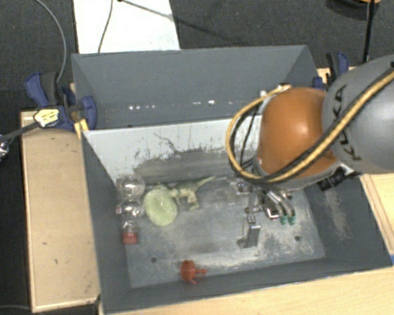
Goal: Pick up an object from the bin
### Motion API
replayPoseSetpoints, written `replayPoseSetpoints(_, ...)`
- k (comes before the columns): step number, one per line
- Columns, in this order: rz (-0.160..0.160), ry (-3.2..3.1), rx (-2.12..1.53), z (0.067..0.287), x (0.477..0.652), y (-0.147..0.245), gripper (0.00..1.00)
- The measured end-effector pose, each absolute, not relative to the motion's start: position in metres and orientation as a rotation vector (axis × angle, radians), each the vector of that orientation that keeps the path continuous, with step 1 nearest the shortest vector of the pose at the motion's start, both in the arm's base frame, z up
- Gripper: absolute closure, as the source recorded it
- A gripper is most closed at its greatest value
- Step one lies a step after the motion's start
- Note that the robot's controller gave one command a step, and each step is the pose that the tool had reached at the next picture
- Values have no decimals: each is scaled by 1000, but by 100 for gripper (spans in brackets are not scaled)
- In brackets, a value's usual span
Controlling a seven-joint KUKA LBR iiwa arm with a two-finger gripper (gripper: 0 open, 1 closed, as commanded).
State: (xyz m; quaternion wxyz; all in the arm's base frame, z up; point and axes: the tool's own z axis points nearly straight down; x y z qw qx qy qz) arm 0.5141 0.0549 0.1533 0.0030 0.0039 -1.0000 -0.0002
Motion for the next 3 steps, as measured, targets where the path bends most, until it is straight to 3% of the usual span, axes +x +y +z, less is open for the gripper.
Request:
replayPoseSetpoints(1, -2, -3144, 9, 158, 516, 55, 0)
replayPoseSetpoints(2, -4, -3149, -51, 107, 552, 112, 0)
replayPoseSetpoints(3, -3, -3138, 136, 99, 579, 133, 0)
